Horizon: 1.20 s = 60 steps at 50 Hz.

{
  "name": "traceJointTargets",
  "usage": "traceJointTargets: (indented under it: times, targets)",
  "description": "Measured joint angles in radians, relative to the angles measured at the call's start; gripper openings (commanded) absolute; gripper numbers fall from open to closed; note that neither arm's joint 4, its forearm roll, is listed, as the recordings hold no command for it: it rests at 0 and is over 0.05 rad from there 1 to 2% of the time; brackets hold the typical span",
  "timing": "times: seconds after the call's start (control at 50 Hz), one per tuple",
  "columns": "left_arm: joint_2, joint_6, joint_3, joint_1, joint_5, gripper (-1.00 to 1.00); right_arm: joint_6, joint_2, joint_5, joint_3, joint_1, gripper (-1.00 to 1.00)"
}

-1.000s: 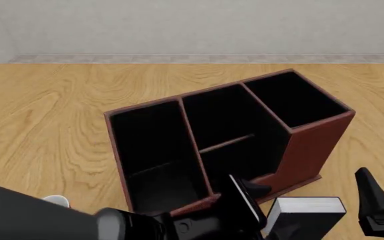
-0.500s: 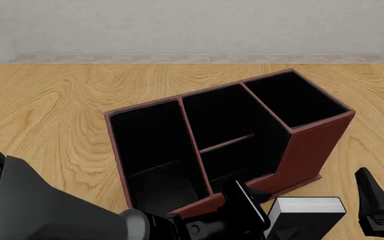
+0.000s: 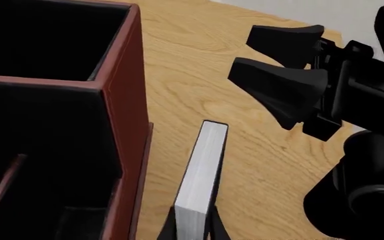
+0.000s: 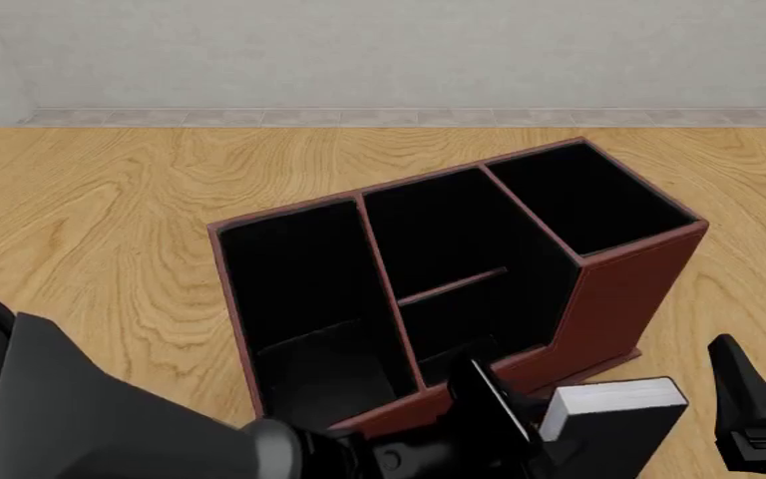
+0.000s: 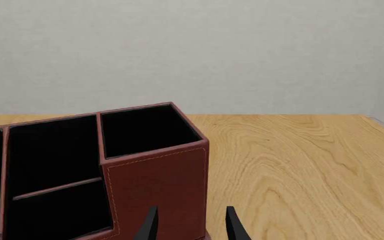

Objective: Pick up the book and place it in the right compartment of the caddy.

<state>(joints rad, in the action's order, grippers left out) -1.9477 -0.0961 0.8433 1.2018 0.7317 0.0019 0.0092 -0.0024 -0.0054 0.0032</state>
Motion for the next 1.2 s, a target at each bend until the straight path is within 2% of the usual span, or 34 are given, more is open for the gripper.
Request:
traceJointTargets:
  times: [0.42,0.7,1.2]
  targets:
    - [0.082,-0.029,-0.081,0.021,0.009,-1.00,0.000,0.000,0.000,0.000,0.000,1.00]
    - [0.183,-0.036,-0.146,0.029,0.009,-1.00,0.000,0.000,0.000,0.000,0.000,1.00]
    - [0.368,-0.035,-0.206,0.039,-0.059,-1.00,0.000,0.000,0.000,0.000,0.000,1.00]
